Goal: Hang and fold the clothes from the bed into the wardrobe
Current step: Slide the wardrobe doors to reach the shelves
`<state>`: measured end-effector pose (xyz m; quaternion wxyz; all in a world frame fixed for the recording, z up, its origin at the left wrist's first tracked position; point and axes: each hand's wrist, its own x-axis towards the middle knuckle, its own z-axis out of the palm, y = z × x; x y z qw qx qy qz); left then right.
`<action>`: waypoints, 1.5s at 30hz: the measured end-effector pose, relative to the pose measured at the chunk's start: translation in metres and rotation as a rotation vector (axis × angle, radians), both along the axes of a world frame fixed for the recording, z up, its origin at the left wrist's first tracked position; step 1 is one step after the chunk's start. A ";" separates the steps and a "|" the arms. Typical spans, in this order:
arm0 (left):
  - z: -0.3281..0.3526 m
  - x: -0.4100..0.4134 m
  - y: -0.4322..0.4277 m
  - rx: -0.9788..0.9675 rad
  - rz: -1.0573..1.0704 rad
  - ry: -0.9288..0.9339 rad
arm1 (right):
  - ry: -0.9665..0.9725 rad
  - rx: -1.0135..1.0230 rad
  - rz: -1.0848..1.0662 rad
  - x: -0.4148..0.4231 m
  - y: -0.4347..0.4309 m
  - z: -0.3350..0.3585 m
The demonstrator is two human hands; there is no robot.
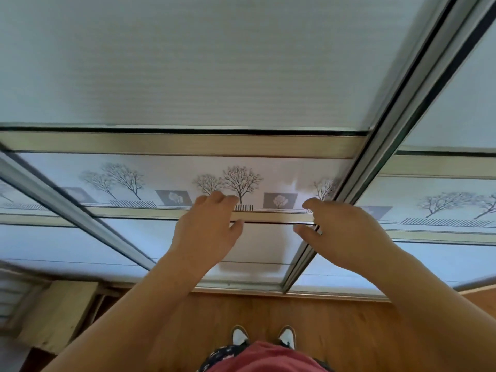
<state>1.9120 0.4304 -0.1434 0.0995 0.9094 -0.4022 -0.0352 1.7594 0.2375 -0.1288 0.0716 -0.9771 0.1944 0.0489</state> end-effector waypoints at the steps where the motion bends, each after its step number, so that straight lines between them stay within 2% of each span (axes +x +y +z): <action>1: 0.007 0.002 0.003 -0.112 0.017 -0.078 | -0.095 -0.022 -0.009 0.005 0.004 0.009; 4: 0.024 0.013 0.010 -0.449 0.050 -0.275 | -0.554 -0.074 0.016 0.017 0.015 0.034; 5: 0.027 0.021 0.011 -0.504 0.048 -0.335 | -0.693 -0.111 0.050 0.022 0.016 0.042; 7: 0.032 0.039 0.010 -0.514 0.032 -0.432 | -0.802 -0.231 0.114 0.035 0.015 0.054; 11: 0.037 0.070 0.004 -0.369 0.041 -0.498 | -0.697 -0.458 -0.002 0.068 0.006 0.066; 15: 0.027 0.089 0.003 -0.309 0.018 -0.525 | -0.621 -0.526 -0.076 0.089 0.011 0.059; 21: 0.018 0.113 0.019 -0.315 0.032 -0.569 | -0.620 -0.523 -0.014 0.100 0.025 0.060; 24: 0.018 0.126 0.036 -0.309 0.060 -0.592 | -0.671 -0.449 0.088 0.098 0.038 0.070; 27: 0.021 0.137 0.056 -0.307 0.089 -0.609 | -0.945 -0.296 0.190 0.089 0.035 0.090; 29: 0.023 0.141 0.070 -0.329 0.110 -0.585 | -1.121 -0.176 0.121 0.084 0.027 0.108; 31: 0.026 0.140 0.080 -0.368 0.138 -0.545 | -1.206 -0.013 -0.027 0.087 0.021 0.128; 34: 0.032 0.133 0.087 -0.427 0.209 -0.433 | -1.095 0.157 -0.103 0.110 0.017 0.143; 38: 0.052 0.117 0.086 -0.580 0.248 -0.274 | -1.008 0.281 0.007 0.144 0.026 0.142; 41: 0.091 0.113 0.083 -0.688 0.166 -0.321 | -0.973 0.393 0.104 0.161 0.034 0.128; 45: 0.171 0.115 0.071 -0.734 0.075 -0.517 | -0.844 0.511 0.129 0.175 0.057 0.097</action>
